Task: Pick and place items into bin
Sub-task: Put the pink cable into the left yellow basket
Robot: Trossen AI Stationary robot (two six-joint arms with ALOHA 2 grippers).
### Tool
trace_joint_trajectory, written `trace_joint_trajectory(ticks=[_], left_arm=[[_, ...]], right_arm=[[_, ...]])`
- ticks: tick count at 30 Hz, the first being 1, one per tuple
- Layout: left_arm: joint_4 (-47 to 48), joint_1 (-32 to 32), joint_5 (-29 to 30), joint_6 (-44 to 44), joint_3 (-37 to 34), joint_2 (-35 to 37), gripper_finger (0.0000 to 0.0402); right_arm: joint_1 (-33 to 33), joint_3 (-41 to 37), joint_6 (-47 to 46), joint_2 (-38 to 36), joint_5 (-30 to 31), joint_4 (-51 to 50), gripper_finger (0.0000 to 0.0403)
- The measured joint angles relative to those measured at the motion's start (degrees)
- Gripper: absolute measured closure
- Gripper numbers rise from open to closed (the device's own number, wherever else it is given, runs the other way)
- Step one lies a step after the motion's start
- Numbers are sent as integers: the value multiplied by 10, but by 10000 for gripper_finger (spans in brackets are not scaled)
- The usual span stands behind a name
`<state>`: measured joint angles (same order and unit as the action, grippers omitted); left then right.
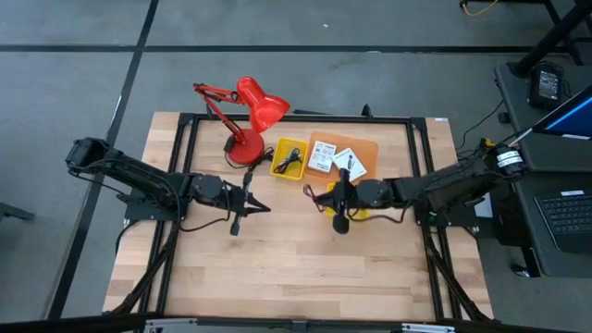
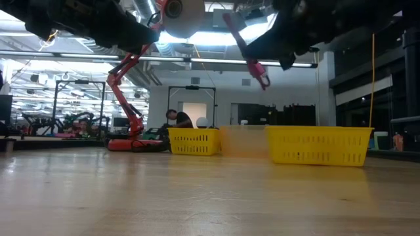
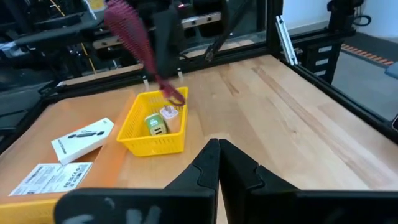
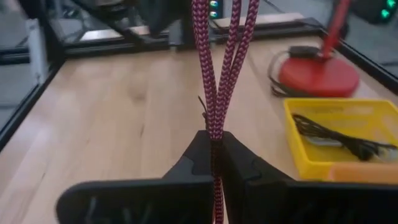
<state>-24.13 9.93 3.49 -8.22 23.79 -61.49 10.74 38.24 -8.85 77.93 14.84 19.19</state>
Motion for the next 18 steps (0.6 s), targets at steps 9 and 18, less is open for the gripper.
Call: trace_joint_trajectory(ticks=[9, 18], left_arm=[[-19, 0, 1, 15, 0, 0, 398], [-14, 0, 2, 15, 0, 0, 395]], right_arm=[[-65, 0, -88, 29, -17, 63, 403], [-130, 39, -152, 77, -25, 82, 403]])
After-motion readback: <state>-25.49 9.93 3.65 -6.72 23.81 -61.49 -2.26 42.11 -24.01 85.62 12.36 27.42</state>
